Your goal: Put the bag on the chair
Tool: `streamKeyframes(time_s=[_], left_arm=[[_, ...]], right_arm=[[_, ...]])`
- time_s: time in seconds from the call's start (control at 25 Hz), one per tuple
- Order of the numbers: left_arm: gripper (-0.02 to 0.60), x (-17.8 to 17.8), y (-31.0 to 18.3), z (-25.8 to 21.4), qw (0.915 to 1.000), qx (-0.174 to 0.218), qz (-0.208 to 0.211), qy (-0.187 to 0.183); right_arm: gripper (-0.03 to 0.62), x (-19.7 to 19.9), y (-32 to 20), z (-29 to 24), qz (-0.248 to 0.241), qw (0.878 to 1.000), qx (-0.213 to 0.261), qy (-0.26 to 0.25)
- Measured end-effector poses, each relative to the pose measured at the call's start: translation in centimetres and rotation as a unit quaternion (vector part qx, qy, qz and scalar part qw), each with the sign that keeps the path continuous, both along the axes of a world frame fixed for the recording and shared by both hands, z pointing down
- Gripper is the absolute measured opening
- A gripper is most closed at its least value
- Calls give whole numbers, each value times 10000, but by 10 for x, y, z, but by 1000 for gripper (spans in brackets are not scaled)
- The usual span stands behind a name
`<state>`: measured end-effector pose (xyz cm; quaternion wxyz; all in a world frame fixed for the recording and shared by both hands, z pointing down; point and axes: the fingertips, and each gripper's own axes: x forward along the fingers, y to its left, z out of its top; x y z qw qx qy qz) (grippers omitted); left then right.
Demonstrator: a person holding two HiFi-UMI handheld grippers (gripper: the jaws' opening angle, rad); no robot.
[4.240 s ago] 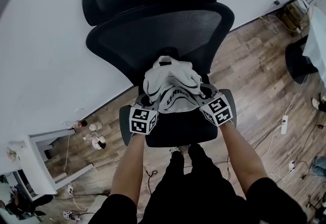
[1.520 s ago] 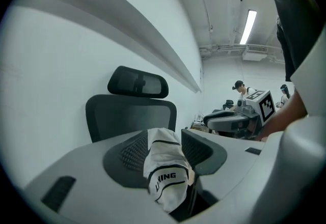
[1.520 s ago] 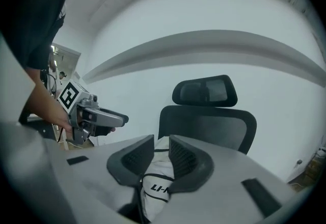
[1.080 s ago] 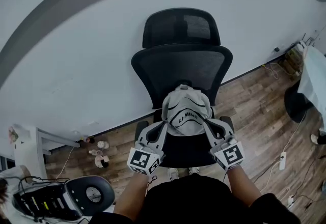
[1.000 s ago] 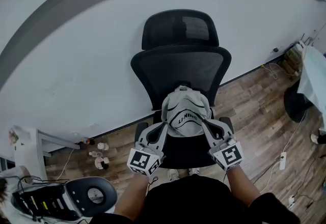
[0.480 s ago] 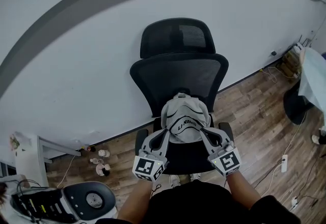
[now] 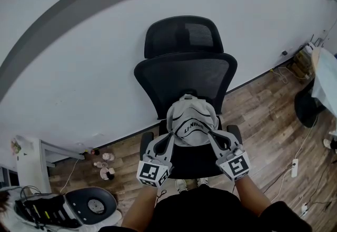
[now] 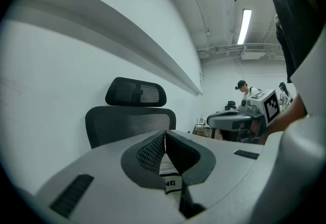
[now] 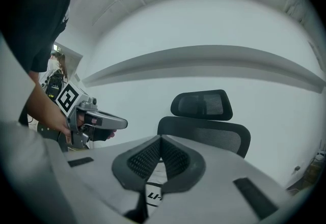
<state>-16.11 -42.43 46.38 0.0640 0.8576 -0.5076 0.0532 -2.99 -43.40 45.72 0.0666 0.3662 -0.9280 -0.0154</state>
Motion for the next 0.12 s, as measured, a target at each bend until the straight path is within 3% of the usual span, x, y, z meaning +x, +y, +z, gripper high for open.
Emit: streamKeyframes(time_s=[0.12], left_arm=[[25,2,-1,2,10000,-37,53,-55]], right_arm=[[20,-1,-2,-8,-2,10000,40,-19]])
